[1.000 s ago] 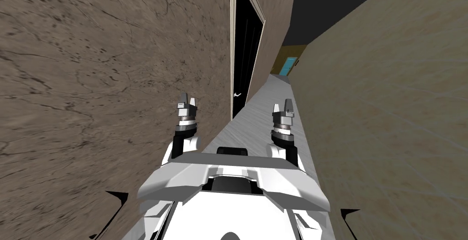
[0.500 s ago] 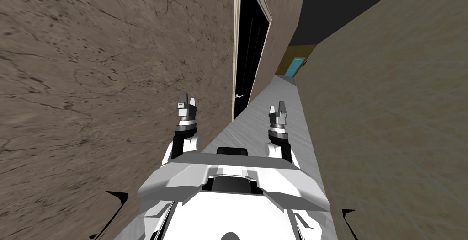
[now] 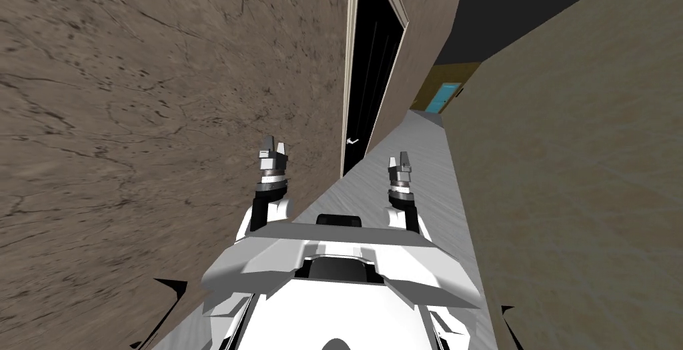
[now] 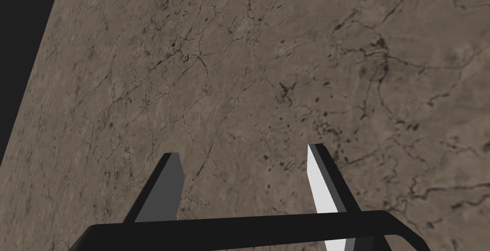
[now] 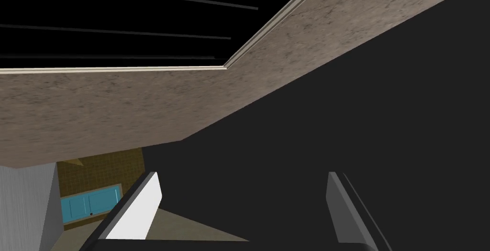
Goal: Pull the door open
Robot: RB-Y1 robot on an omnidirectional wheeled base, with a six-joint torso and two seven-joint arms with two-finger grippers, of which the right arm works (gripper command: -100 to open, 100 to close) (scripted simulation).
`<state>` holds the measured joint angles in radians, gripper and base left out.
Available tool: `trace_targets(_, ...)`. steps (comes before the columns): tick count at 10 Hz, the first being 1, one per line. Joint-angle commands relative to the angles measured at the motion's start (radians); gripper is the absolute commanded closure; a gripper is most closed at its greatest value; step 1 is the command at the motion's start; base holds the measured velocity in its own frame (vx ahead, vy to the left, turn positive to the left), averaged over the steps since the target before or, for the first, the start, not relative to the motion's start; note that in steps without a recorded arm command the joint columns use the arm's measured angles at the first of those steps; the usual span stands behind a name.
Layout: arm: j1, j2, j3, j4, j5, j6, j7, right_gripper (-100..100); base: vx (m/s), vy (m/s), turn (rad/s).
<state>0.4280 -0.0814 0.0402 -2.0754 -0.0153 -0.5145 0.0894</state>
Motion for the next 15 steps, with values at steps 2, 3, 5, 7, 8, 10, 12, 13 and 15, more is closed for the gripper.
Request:
trace_targets(2, -0.031, -0.008, -0.002, 0.073, 0.000, -0.016, -0.014, -100, 0.080, -0.068, 0.147)
trace_targets(3, -0.042, -0.011, -0.003, 0.101, 0.001, -0.023, -0.019, -100, 0.092, -0.089, 0.132)
trace_targets(5, -0.064, -0.017, -0.004, 0.157, 0.001, -0.036, -0.030, -100, 0.085, -0.082, 0.148)
trace_targets(7, -0.076, -0.020, -0.005, 0.188, 0.001, -0.044, -0.036, -100, 0.058, -0.065, 0.116)
trace_targets(8, -0.088, -0.023, -0.005, 0.218, 0.001, -0.051, -0.042, -100, 0.041, -0.051, 0.114)
trace_targets(10, -0.112, -0.029, -0.007, 0.273, 0.002, -0.066, -0.054, -100, 0.069, -0.081, 0.158)
trace_targets(12, -0.136, -0.036, -0.008, 0.335, 0.002, -0.081, -0.067, -100, 0.059, -0.089, 0.191)
trace_targets(13, -0.149, -0.039, -0.009, 0.367, 0.002, -0.089, -0.073, -100, 0.062, -0.091, 0.174)
trace_targets(15, -0.174, -0.045, -0.010, 0.435, 0.002, -0.104, -0.086, -100, 0.080, -0.096, 0.155)
